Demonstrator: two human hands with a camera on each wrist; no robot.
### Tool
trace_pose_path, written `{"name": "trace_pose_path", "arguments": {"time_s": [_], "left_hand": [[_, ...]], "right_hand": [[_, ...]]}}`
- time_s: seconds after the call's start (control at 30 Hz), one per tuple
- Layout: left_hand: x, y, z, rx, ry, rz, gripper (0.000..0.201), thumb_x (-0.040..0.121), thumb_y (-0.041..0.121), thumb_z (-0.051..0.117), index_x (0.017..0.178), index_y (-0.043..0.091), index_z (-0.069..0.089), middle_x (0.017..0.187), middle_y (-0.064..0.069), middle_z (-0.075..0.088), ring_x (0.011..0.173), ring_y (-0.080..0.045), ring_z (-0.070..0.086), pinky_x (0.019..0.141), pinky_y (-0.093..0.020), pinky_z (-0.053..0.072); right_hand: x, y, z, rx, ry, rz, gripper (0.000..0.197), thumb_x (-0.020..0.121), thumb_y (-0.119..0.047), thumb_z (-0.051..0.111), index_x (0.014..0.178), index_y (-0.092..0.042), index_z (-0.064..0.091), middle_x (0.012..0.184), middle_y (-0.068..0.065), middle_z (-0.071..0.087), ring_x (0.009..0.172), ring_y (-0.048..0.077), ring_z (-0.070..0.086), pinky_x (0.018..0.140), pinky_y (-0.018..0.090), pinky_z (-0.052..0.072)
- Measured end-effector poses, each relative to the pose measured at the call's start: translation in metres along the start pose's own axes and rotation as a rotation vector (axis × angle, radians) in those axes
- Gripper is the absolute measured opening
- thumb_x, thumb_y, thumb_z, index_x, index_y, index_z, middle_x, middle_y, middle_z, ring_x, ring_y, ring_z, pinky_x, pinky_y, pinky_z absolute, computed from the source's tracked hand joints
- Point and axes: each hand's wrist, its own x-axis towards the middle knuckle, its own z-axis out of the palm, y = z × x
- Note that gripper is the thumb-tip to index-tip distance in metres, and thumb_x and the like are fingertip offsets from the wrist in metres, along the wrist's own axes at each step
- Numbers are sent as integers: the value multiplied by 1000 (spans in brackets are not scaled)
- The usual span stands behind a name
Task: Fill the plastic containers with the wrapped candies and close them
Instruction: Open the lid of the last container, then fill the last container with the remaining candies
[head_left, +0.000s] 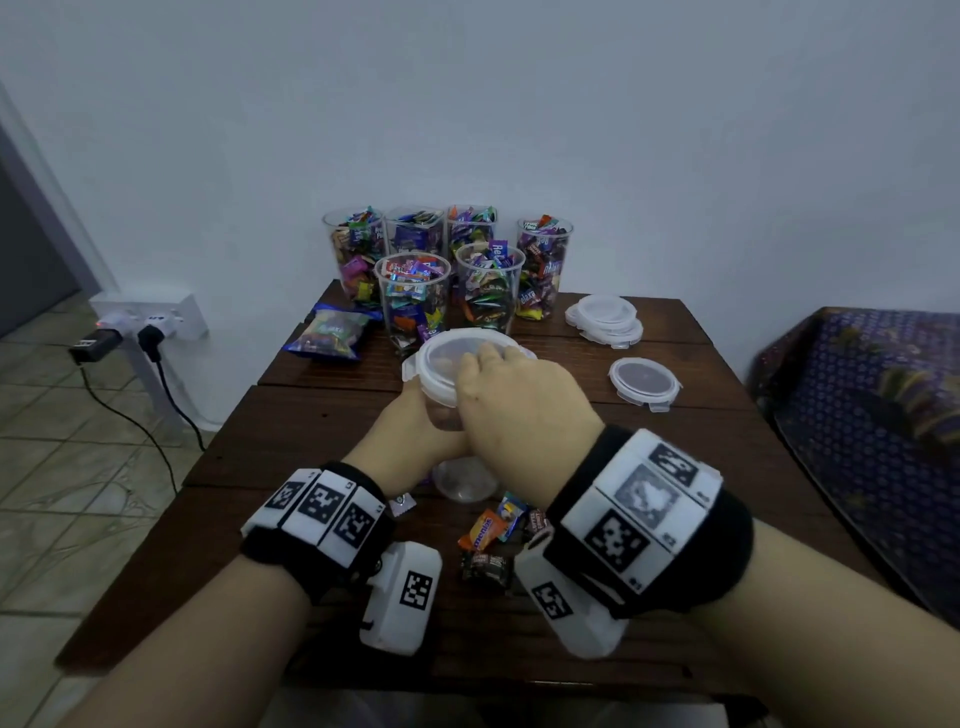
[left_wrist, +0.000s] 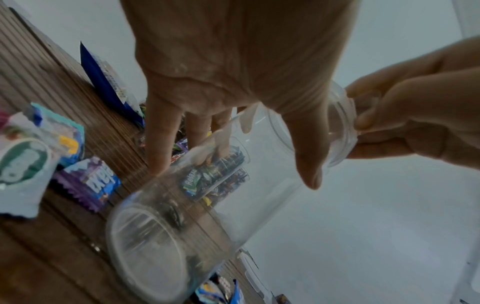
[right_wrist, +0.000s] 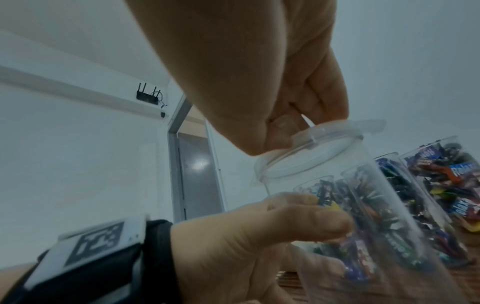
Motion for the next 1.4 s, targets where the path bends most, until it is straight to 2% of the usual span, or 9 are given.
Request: {"name": "trace_pose_path", "arguments": {"time_s": [0.1,0.17,0.27,0.37,0.57,0.9,1.0,1.23,1.4], "left_hand": [[2,-13,-1,-197,-9,-29,89,52,39,81,130,24,41,111,9,64,100,6,61,84,-14,48],[1,-17,-1,-270,-19,-66,100,51,36,89,134,27,34,125,3,58,110,-10,61,93,-33,50],[-1,-16,-2,-256,-1,-115,87,63,22,85,130,31,30,125,6,48,110,-6,54,92,-30,45],[-2,-13,-3,-275,-14,-132,90,58,34,81,130,35,28,126,6,44,115,-12,50,97,-34,45],[-3,-12,-2,-281,-21,-155,89,58,38,80,129,38,26,129,6,42,121,-15,46,100,-37,42],[-4,-9,-3,-240,-20,-178,97,51,45,77,132,38,26,127,10,42,123,-13,45,105,-39,40],[-4,-10,-3,-228,-20,-181,98,51,45,79,134,38,26,128,11,43,124,-12,44,105,-39,39],[-5,-8,-3,-229,-15,-200,99,49,46,79,134,38,27,131,9,43,125,-12,44,106,-41,39],[-5,-8,-4,-227,-23,-211,104,47,50,80,135,38,26,131,9,42,126,-12,43,107,-44,38]], "right_hand": [[-6,7,-2,-55,197,-100,23,85,-7,56,107,1,56,102,15,63,91,28,64,52,31,41],[-11,16,-6,51,343,-35,12,66,-5,67,76,-4,60,64,10,63,51,26,61,39,19,11],[-5,37,-5,276,334,56,17,92,-14,45,101,-6,57,81,13,63,74,33,61,47,33,23],[6,76,0,465,358,218,26,96,-18,39,108,-6,58,96,18,65,89,34,59,68,35,36],[33,144,38,257,200,458,25,94,-15,41,102,2,56,103,29,62,94,42,58,70,37,37],[48,176,69,-82,-302,491,32,98,-13,38,123,-2,54,120,15,60,110,29,58,81,32,44],[56,170,70,-1,-462,548,42,101,-20,34,136,2,41,139,19,46,127,31,46,101,34,38],[64,161,65,119,-561,642,50,105,-16,24,147,3,5,156,16,16,143,29,21,113,29,11],[66,160,69,104,-551,617,48,104,-16,25,146,4,11,154,17,21,141,29,25,112,28,13]]}}
